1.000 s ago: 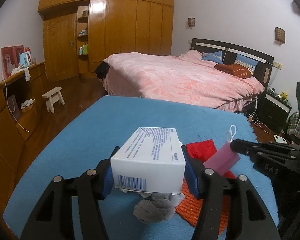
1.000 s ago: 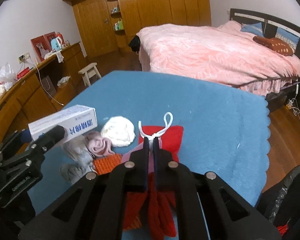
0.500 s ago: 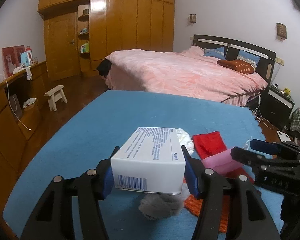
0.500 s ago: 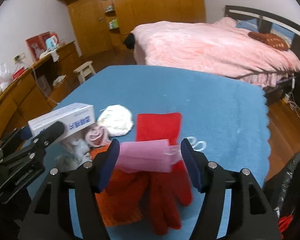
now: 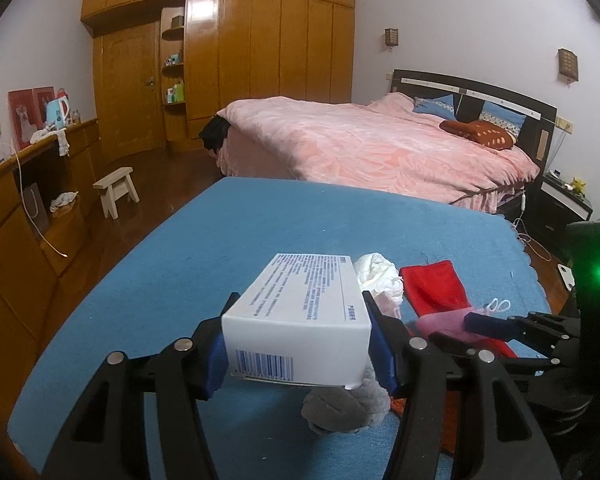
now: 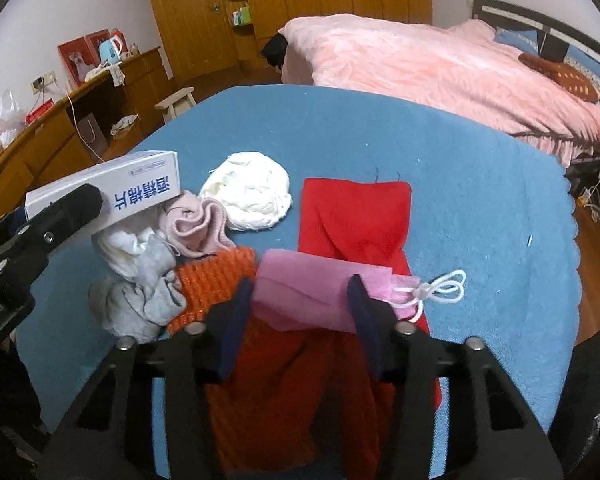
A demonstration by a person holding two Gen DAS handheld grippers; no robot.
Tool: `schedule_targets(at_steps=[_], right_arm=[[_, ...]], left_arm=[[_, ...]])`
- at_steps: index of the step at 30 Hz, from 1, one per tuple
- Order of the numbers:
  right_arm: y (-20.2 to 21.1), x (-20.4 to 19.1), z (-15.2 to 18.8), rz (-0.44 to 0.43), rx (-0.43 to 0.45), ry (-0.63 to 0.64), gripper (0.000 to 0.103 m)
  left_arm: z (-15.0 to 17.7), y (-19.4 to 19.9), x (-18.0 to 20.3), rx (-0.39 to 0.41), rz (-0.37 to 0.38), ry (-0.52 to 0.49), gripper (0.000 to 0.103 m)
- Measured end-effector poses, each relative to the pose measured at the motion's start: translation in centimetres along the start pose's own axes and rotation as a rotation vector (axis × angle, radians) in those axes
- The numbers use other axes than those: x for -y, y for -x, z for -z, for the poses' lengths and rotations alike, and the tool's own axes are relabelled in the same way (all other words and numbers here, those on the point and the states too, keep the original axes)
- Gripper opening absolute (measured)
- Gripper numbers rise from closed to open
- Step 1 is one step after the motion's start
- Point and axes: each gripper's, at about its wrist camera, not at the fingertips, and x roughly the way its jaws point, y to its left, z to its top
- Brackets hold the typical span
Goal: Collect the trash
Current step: 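Grasp the pink mask with the right tool while the left tool holds the white box, then carry the box and mask over the trash bin and open both tools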
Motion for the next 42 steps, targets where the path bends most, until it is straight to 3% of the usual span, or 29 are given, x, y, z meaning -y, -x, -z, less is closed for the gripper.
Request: schedule_targets(at_steps=[4,7,27,42], right_arm=[[0.9,0.2,-0.3,-0.032,0.011,0.007,0.012],[2.3,0.3,-0.7,-0.044,0.037,0.011,0.008],[13.9,3.7,-2.9,-0.031,0.217,-0.035,0.007],[23.0,9.7,0.1,0.09,0.308,-0.102,0.007]], left_arm=[[-0.1,0.0,0.1,0.002,0.001,-0.001,0.058],[-0.4,0.4,0.4,0.01,0.007,-0.004,0.058],[-3.9,5.1,7.1,0.098,0.11,-0.066,0.057],[-4.6,8.5,16.1,0.139,0.275,-0.155,0.057]])
